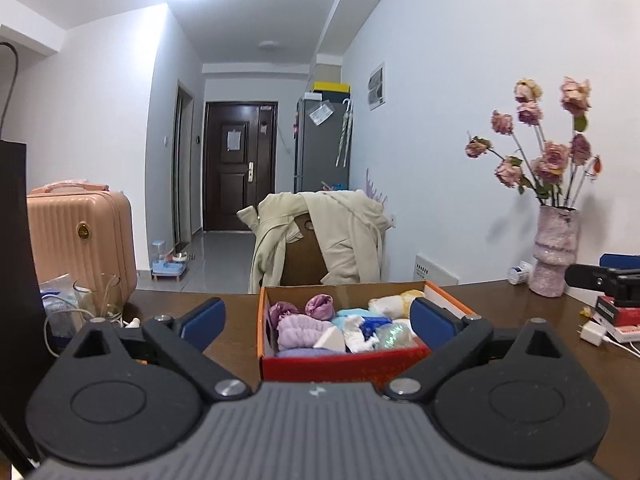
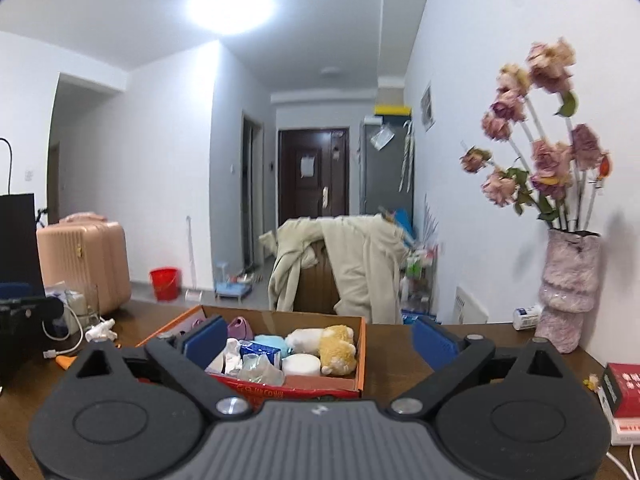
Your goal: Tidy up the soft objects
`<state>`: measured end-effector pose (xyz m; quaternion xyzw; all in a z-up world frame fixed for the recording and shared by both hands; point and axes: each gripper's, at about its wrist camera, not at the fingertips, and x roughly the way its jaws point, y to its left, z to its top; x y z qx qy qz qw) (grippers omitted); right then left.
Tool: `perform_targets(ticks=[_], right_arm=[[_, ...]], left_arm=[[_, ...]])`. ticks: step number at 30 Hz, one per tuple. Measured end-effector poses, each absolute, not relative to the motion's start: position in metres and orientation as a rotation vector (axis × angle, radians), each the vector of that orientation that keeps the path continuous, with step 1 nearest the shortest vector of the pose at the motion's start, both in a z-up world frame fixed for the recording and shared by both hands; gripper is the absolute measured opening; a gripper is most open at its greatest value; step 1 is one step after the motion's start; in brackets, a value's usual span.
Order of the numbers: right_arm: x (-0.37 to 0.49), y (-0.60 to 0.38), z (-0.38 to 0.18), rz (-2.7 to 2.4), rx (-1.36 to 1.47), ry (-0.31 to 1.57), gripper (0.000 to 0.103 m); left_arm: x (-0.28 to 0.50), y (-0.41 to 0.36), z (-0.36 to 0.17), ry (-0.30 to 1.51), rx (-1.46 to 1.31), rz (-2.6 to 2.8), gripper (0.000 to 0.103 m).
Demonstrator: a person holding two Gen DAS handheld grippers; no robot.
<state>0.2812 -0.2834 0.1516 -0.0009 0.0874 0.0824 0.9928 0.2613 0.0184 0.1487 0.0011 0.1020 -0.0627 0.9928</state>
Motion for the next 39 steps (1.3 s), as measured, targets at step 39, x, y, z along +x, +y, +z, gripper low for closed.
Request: perform_targets(ticks=[39], right_arm=[[0.063, -0.245, 0.027, 0.172, 0.073, 0.169, 0.103]], left_arm=[[0.060, 0.033, 0.043, 0.207, 0.001, -0.049, 0.103]])
